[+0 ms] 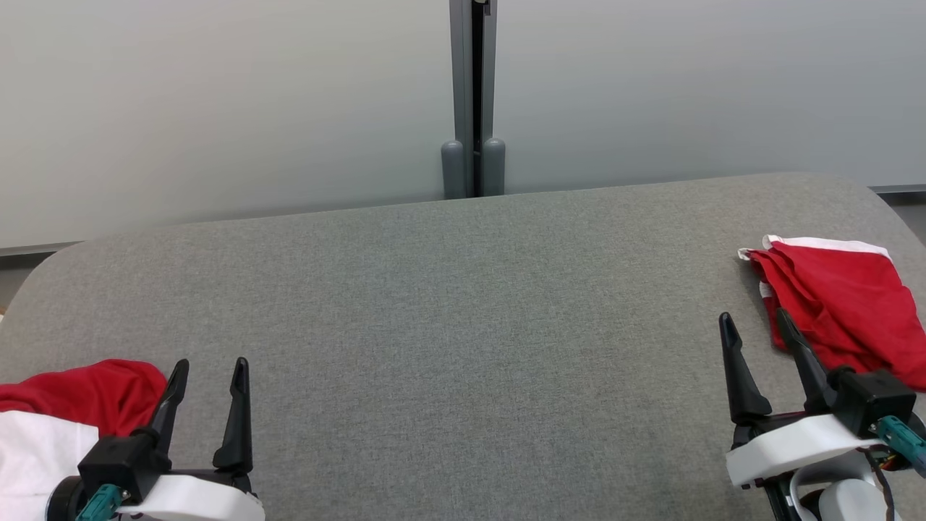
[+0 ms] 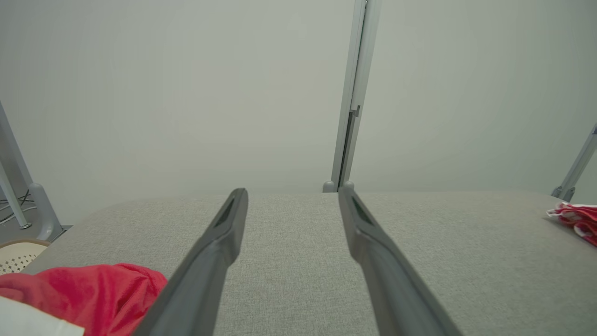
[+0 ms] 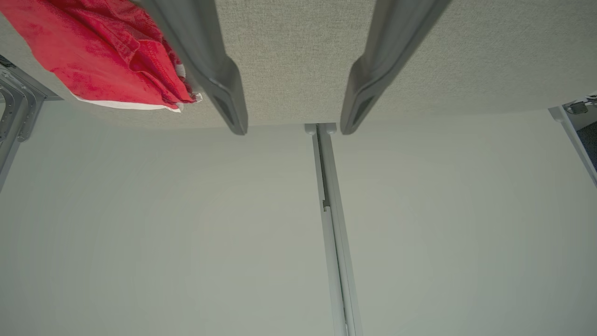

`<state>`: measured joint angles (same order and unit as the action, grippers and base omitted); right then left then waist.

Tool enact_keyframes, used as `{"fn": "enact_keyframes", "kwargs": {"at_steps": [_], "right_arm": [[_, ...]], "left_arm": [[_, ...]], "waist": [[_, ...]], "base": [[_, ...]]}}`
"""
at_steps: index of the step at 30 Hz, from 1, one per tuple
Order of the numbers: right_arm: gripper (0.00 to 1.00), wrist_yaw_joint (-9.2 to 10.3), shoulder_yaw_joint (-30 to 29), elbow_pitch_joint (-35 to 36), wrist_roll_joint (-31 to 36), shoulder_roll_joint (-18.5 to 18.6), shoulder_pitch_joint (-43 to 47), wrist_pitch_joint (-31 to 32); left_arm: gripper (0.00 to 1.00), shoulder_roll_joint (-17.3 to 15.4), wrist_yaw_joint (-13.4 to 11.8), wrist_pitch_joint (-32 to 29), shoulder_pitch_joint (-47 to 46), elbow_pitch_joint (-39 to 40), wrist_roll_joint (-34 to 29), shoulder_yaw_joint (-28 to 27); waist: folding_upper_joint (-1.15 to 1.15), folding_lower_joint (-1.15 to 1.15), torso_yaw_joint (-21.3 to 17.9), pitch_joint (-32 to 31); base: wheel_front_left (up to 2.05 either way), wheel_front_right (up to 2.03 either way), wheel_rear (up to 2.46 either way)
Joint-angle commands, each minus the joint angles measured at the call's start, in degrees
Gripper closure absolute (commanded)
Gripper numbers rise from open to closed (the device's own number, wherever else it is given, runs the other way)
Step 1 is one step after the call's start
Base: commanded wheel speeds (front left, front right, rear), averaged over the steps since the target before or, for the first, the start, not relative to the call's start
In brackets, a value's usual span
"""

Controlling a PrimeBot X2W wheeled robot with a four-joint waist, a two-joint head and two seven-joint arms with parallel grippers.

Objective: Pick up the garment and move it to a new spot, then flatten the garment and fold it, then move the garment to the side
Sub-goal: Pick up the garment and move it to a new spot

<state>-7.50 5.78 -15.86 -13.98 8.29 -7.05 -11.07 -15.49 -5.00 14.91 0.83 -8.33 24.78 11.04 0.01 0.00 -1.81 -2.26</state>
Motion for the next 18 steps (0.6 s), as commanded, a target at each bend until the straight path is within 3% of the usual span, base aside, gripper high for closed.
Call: {"fn": "enact_keyframes", "kwargs": {"at_steps": [1, 11, 18], "right_arm": [[0.00, 0.02, -0.24, 0.34, 0.37, -0.08, 0.08, 0.28], [0.00, 0.02, -0.35, 0.27, 0.58, -0.12, 0.73, 0.98], [0.00, 0.02, 1.57, -0.13, -0.03, -0.85, 0.75, 0.43]], "left_arm": [[0.00, -0.01, 0.28, 0.33, -0.83, -0.15, -0.23, -0.31], [0.00, 0.23, 0.52, 0.32, -1.08, -0.25, -0.64, -0.02], [0.00, -0.50, -0.62, -0.36, -1.43, -0.67, 0.08, -1.12]], "waist": [[-0.01, 0.00, 0.03, 0.02], [-0.01, 0.00, 1.97, 0.23], [-0.01, 0.00, 8.78, 0.82]], "base": [[0.00, 0.00, 0.00], [0.00, 0.00, 0.00], [0.00, 0.00, 0.00]]}}
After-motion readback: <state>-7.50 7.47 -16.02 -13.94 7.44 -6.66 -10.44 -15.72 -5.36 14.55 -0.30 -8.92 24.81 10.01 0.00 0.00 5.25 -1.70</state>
